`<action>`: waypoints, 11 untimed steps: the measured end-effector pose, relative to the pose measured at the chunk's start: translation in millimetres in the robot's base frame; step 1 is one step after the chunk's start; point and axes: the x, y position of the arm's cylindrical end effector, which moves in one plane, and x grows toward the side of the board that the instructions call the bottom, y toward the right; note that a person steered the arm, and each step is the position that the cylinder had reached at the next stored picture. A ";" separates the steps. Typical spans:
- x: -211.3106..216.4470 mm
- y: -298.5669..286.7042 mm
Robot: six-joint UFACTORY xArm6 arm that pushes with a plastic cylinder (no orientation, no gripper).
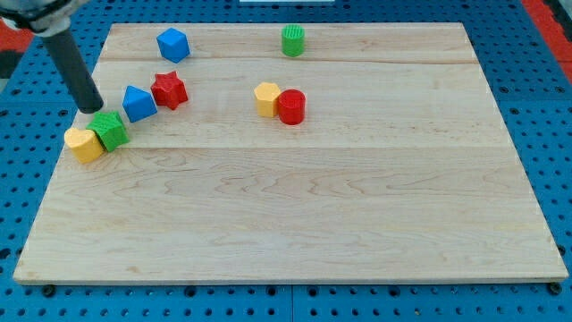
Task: Push the blue triangle to the top right of the board
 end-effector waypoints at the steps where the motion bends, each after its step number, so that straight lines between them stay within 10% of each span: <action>1: -5.8 30.0; 11: 114.8 284.4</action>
